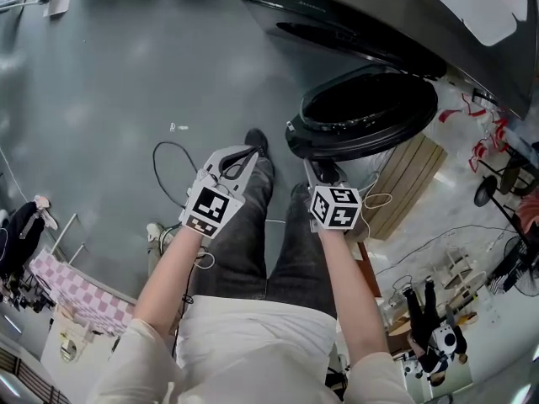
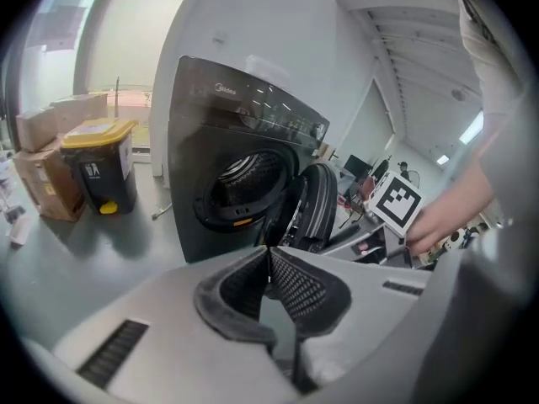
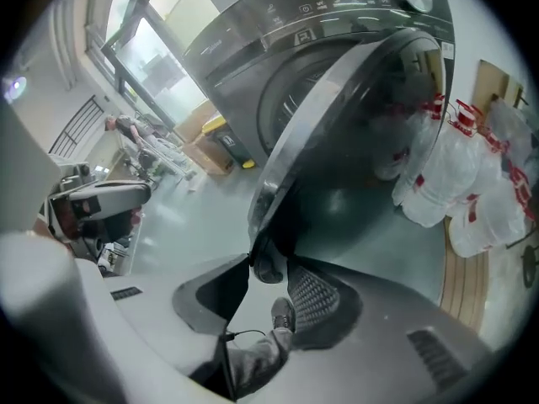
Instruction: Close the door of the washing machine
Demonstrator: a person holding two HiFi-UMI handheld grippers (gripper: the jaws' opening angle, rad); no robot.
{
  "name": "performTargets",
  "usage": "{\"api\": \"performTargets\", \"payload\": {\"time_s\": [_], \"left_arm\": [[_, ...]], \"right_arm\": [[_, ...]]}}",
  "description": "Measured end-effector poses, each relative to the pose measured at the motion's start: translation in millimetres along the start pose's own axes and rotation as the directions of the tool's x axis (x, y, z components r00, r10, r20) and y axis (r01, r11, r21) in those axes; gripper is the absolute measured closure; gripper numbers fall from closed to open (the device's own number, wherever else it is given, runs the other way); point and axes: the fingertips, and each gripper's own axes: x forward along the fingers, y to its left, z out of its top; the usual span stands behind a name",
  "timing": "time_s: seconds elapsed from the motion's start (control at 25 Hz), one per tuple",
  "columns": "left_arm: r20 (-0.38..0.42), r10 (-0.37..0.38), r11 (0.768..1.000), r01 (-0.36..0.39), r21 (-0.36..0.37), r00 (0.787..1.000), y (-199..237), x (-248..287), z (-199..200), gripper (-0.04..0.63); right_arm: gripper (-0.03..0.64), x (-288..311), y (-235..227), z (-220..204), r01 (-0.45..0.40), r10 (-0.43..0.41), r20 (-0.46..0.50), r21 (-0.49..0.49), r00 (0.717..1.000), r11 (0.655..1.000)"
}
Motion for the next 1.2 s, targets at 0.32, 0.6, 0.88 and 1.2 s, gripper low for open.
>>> {"api": "performTargets", "payload": {"time_s": [0.32,0.6,0.88,1.2], "left_arm": [[0.034,0.012,0.999,-0.011,-0.031,0.999,21.0,-8.9,4.4,0.581],[0.056,0.019,1.0,-0.019,-0.013,0.998,45.0,-11.5,11.7,0.581],[0.083,0.06,0.997,-0.056,-0.049,0.995,56.0,-11.6,12.4,0.581],[0.098,0.13,0.988,-0.12,-0.094,0.987,59.3,-0.6,17.6,0.581]], "right_arm": [[0.474,20.9,27.6,55.9,-0.031,0.036,0.076,-0.069,0.996,0.997],[0.482,28.6,34.1,105.8,-0.027,0.039,0.18,-0.072,0.983,0.997],[0.486,30.8,32.1,153.8,-0.023,0.042,0.273,-0.073,0.961,0.997],[0.491,41.6,31.2,194.0,-0.052,0.083,0.33,-0.103,0.94,0.993]]}}
